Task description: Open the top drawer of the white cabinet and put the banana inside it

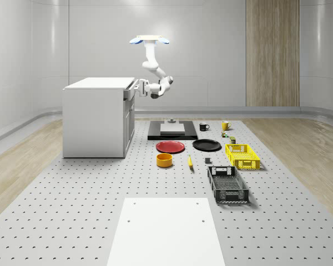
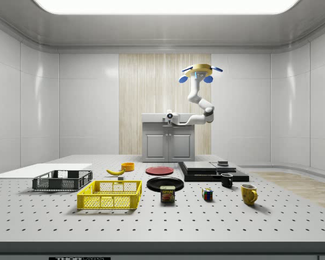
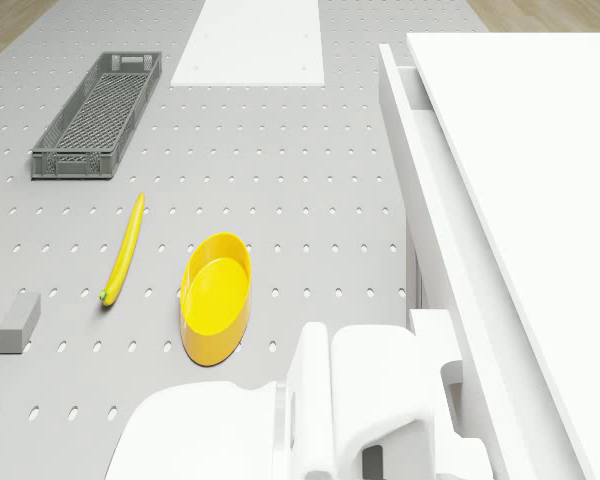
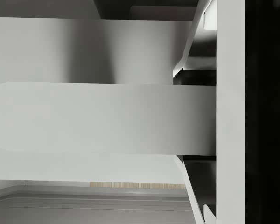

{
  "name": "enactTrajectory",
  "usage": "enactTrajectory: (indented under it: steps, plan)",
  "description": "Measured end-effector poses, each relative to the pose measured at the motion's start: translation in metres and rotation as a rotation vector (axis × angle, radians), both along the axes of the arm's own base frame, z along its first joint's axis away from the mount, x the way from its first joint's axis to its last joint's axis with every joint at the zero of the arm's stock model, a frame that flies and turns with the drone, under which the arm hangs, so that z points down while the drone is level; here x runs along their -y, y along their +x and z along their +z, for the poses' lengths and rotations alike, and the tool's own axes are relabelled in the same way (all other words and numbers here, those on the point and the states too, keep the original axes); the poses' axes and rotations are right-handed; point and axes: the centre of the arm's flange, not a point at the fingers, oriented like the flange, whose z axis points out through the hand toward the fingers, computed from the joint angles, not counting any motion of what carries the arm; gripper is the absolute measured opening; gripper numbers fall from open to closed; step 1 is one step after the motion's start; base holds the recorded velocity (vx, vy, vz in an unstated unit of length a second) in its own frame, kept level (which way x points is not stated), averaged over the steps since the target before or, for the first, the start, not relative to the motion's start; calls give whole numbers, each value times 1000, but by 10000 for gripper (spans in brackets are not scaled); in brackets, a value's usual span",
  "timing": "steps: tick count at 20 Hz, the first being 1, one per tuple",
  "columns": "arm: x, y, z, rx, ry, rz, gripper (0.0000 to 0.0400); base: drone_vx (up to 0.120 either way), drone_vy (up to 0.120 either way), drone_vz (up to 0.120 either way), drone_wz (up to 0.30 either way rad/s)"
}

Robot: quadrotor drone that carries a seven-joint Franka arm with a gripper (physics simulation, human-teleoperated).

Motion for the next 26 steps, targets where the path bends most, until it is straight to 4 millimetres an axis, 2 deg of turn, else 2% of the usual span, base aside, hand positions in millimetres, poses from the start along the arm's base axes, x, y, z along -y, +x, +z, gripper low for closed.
enactTrajectory:
  steps: [8, 9, 10, 15, 23, 26]
  plan:
    - [32, 0, 0, -19, 2, -1, 126, 0, 0, 0, 0]
    - [37, -2, 5, -49, -7, -1, 166, 0, 0, 0, 0]
    - [41, -3, 7, -40, -12, -1, 180, 0, 0, 0, 0]
    - [58, -1, 3, -22, -4, -1, 144, 0, 0, 0, 0]
    - [95, 0, -1, -7, 4, -2, 116, 0, 0, 0, 0]
    - [111, 0, -1, -13, 4, -2, 120, 0, 0, 0, 0]
